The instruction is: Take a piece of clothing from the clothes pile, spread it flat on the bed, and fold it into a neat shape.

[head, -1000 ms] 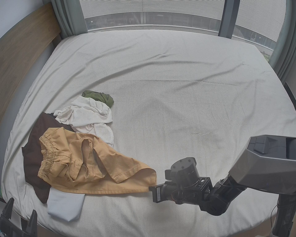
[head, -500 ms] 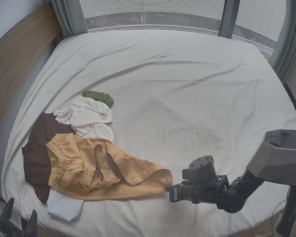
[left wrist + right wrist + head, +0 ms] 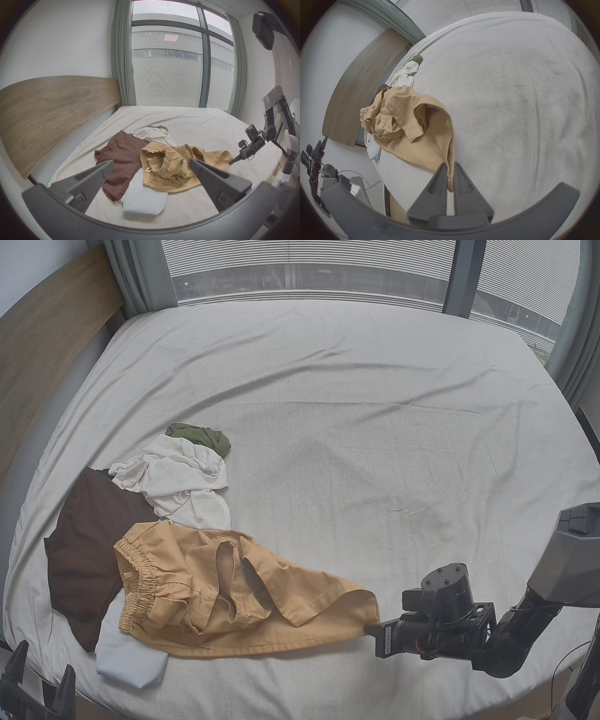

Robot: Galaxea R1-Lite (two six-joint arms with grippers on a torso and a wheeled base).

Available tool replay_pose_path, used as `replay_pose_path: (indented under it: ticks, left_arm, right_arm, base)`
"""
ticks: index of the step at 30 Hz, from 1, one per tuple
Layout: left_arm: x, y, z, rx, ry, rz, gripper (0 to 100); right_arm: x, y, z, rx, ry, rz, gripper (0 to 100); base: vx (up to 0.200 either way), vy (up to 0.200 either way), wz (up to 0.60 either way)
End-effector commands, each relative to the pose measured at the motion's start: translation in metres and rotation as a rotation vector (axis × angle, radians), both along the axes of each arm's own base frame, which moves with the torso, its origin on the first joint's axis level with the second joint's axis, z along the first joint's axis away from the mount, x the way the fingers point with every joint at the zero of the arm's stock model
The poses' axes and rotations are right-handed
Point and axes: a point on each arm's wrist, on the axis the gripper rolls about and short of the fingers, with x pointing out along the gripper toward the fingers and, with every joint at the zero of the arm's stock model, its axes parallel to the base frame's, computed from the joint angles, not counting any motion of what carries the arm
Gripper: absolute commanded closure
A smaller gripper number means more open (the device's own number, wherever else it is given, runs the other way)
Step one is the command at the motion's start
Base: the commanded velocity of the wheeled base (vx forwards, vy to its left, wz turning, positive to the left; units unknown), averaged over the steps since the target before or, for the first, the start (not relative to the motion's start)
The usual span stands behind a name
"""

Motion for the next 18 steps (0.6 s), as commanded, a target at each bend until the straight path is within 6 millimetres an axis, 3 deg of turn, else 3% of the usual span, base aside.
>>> replay_pose_path:
  ticks: [1, 18]
  left_arm:
    - [0.0, 0.0, -0.005, 0.0, 0.001, 0.001, 0]
    - [0.0, 0.0, -0.005, 0.001, 0.001, -0.001, 0]
  right_arm:
    - [-0.005, -0.019, -0.006, -0.031, 0.024, -0.033, 100]
    - [-0.016, -0.066, -0.011, -0.054, 0.054, -0.154, 100]
  base:
    - [0.0, 0.0, 0.0]
    - [0.0, 0.0, 0.0]
